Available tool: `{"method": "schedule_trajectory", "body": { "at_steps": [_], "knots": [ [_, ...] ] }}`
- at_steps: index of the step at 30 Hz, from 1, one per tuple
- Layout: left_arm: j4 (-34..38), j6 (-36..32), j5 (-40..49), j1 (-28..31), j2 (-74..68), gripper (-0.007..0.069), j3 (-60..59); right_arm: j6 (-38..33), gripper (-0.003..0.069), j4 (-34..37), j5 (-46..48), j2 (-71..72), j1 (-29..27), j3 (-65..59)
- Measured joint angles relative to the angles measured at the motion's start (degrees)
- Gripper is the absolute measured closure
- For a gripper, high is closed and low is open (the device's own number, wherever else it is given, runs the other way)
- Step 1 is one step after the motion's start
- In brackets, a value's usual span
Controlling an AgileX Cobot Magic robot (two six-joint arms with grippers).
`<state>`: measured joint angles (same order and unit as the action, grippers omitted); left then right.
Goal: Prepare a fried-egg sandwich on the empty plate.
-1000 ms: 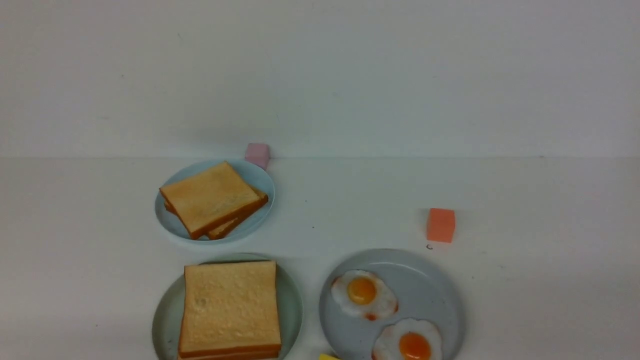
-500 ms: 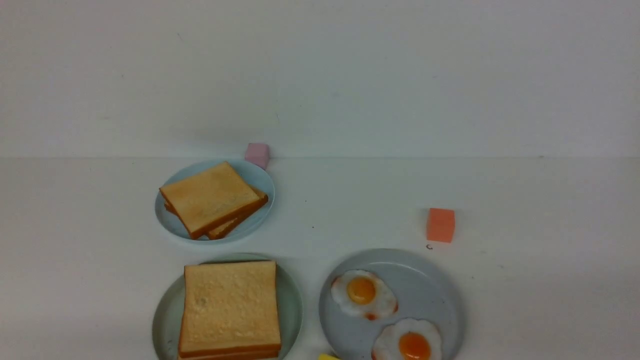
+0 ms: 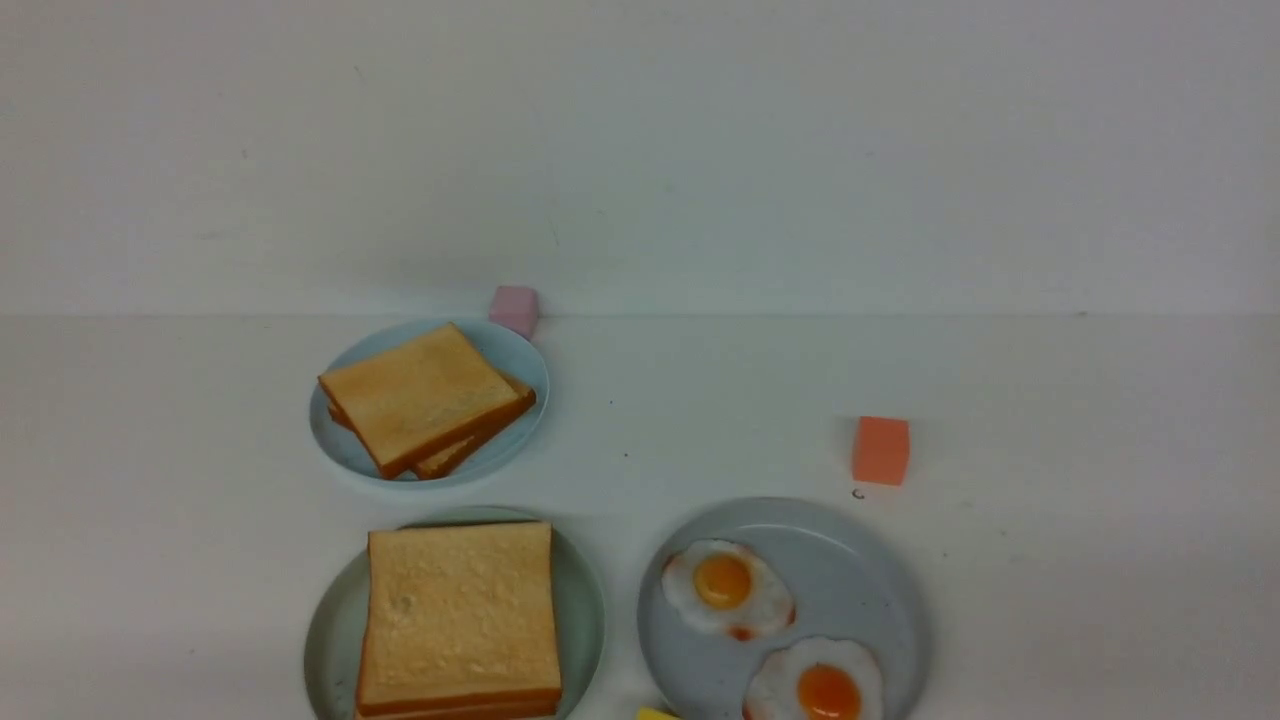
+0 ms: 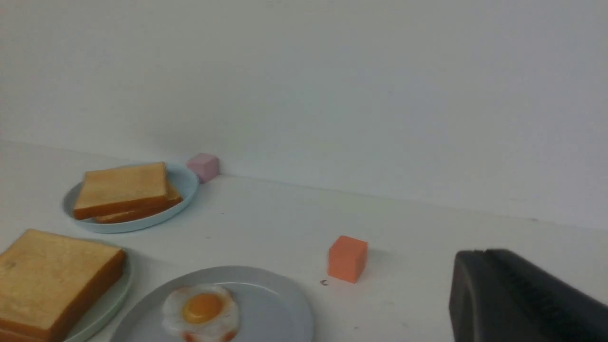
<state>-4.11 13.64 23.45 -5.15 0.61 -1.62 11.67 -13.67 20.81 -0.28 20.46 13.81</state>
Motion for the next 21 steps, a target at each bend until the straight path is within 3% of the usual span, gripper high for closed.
{"method": "schedule_trajectory", "body": {
  "at_steps": [4, 10, 16, 21],
  "knots": [
    [0.0, -0.1, 0.0, 0.0, 0.0, 0.0587, 0.0, 0.0, 0.0610, -0.1, 0.0, 0.0, -5.7, -1.7],
    [0.0, -0.2, -0.1, 0.0, 0.0, 0.0585, 0.0, -7.7, 0.0600, 12.1, 0.0, 0.0, -16.5, -8.0],
    [0.1, -0.2, -0.1, 0.0, 0.0, 0.0583, 0.0, -11.0, 0.0591, 15.7, 1.7, 0.9, -21.2, -14.7],
    [0.2, -0.2, -0.1, 0.0, 0.0, 0.0575, 0.0, -11.7, 0.0583, 15.9, 1.6, 0.9, -21.6, -14.7]
  ]
}}
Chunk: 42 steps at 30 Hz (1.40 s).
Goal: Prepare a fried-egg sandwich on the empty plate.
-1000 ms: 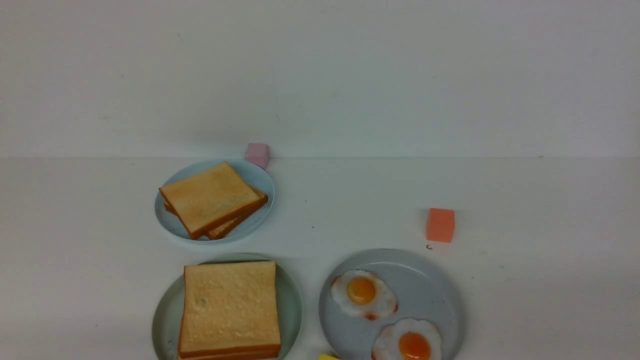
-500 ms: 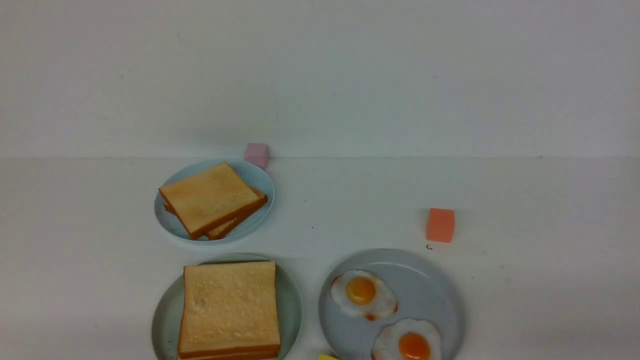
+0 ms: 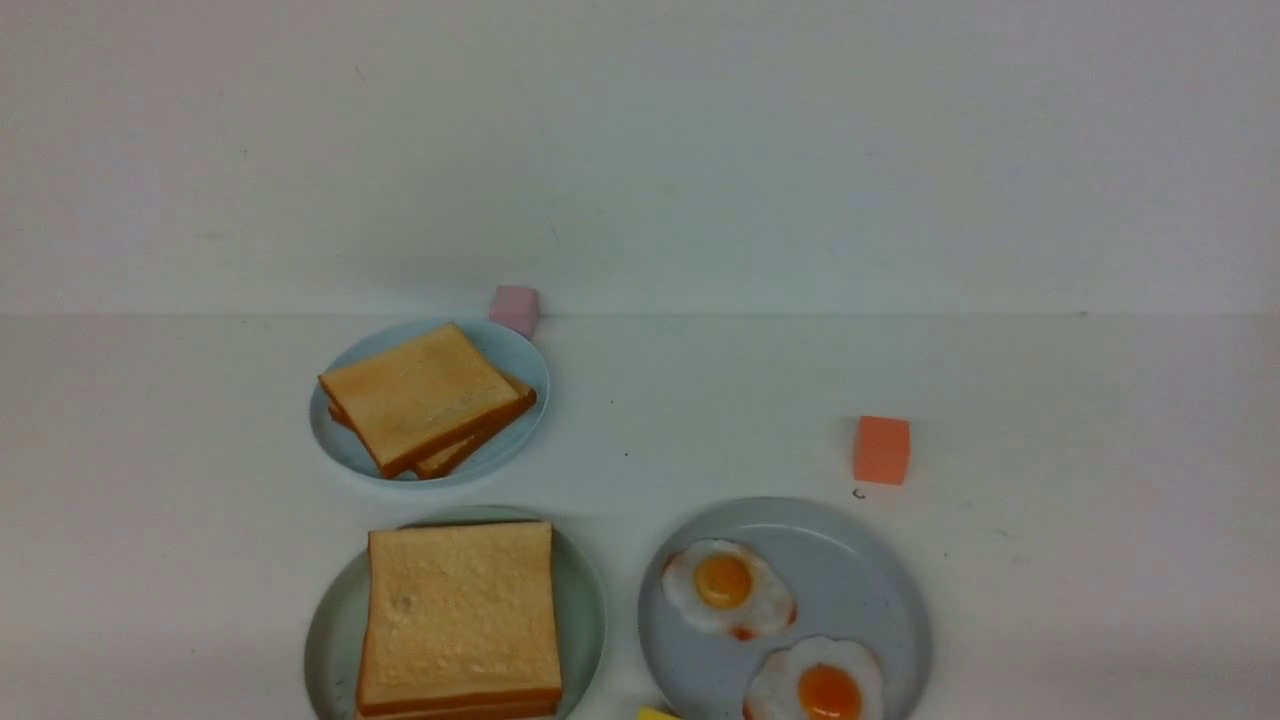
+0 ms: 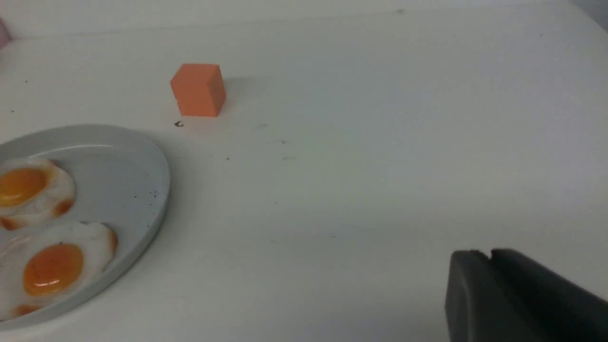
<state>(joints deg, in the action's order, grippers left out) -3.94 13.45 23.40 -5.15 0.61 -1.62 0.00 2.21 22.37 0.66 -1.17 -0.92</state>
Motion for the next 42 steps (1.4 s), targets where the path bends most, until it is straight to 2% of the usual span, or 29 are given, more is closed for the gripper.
{"method": "schedule_trajectory", "body": {
  "at_steps": [42],
  "knots": [
    [0.0, 0.0, 0.0, 0.0, 0.0, 0.0554, 0.0, 0.0, 0.0546, 0.0, 0.0, 0.0, 0.0, 0.0]
  ]
}}
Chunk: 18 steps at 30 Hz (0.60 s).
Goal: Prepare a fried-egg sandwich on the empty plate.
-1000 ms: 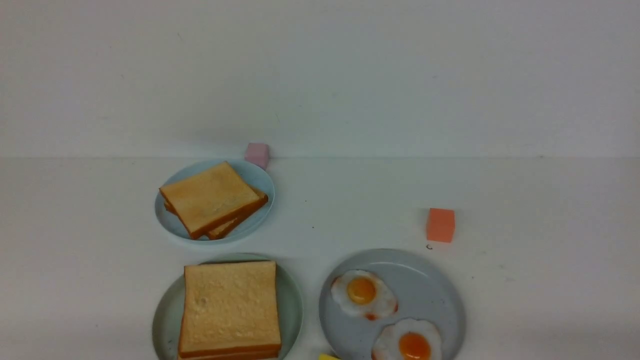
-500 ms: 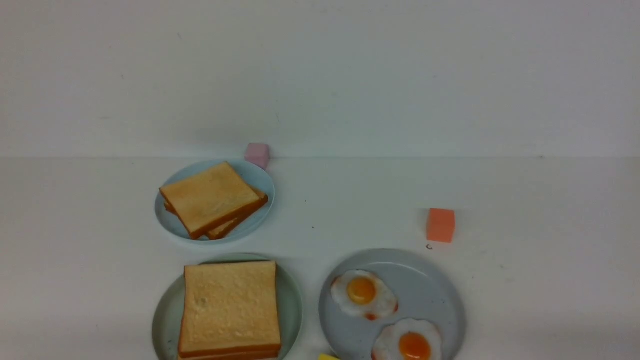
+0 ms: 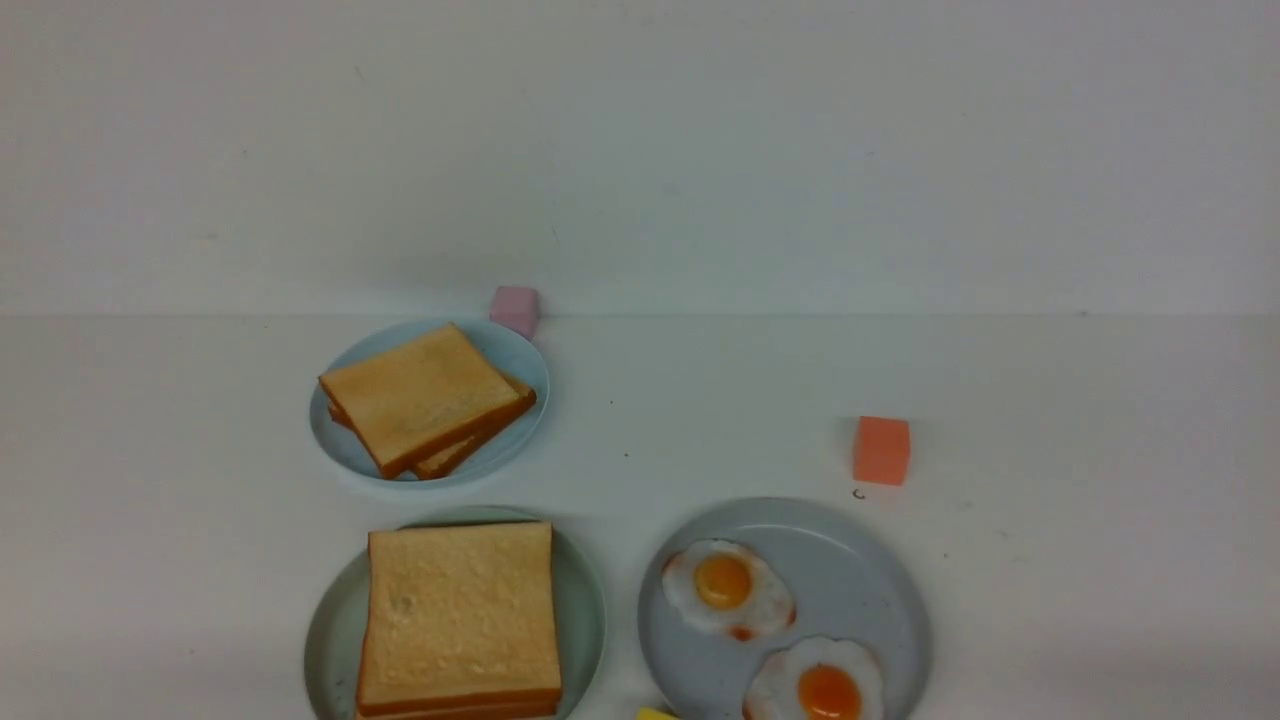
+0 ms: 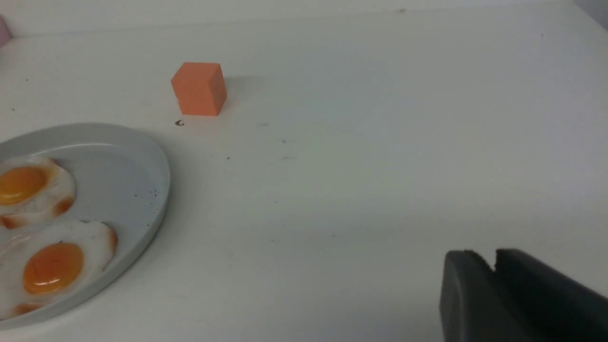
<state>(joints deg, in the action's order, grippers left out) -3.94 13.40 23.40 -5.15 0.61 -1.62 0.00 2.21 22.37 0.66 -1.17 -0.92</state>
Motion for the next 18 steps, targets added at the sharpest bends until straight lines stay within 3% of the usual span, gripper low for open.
{"method": "schedule_trajectory", "body": {
  "at_steps": [18],
  "knots": [
    [0.0, 0.0, 0.0, 0.0, 0.0, 0.0554, 0.0, 0.0, 0.0526, 0.0, 0.0, 0.0, 0.0, 0.0]
  ]
}}
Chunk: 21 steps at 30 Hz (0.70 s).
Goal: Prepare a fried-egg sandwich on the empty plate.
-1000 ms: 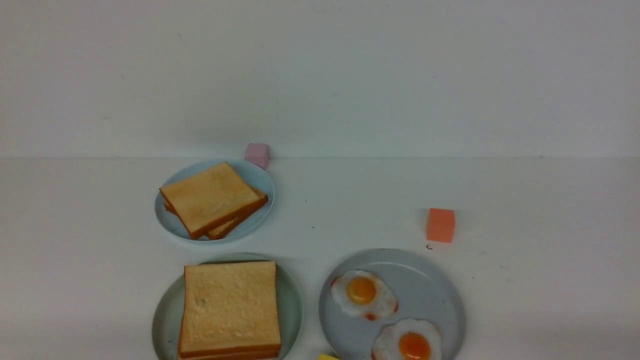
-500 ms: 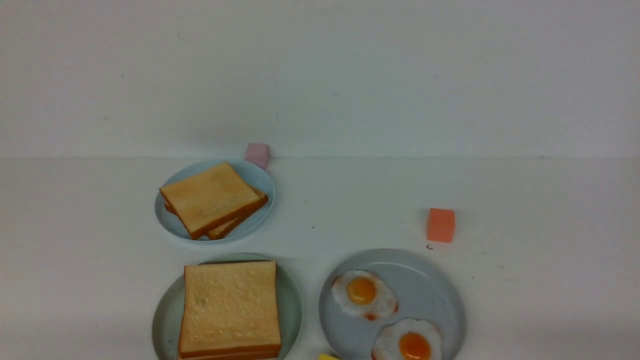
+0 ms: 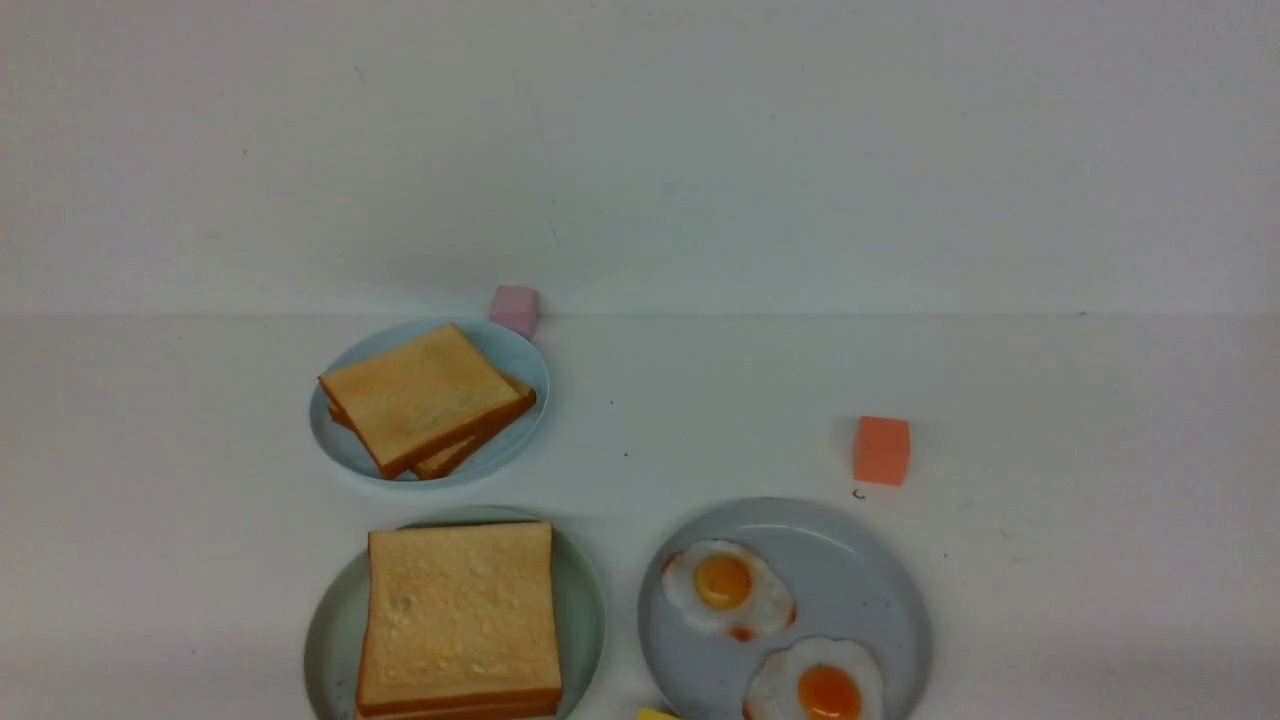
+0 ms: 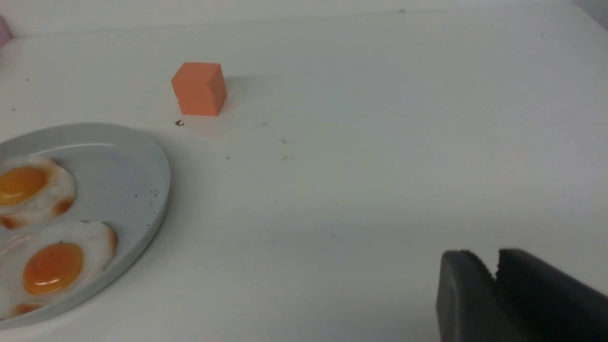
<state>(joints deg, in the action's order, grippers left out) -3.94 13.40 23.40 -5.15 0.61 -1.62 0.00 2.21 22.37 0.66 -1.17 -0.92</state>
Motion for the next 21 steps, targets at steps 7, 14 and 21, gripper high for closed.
{"method": "schedule_trajectory", "body": {
  "at_steps": [7, 14, 21],
  "knots": [
    [0.0, 0.0, 0.0, 0.0, 0.0, 0.0554, 0.0, 0.0, 0.0518, 0.0, 0.0, 0.0, 0.0, 0.0],
    [0.0, 0.0, 0.0, 0.0, 0.0, 0.0554, 0.0, 0.0, 0.0510, 0.0, 0.0, 0.0, 0.0, 0.0],
    [0.0, 0.0, 0.0, 0.0, 0.0, 0.0554, 0.0, 0.0, 0.0501, 0.0, 0.0, 0.0, 0.0, 0.0]
  ]
}}
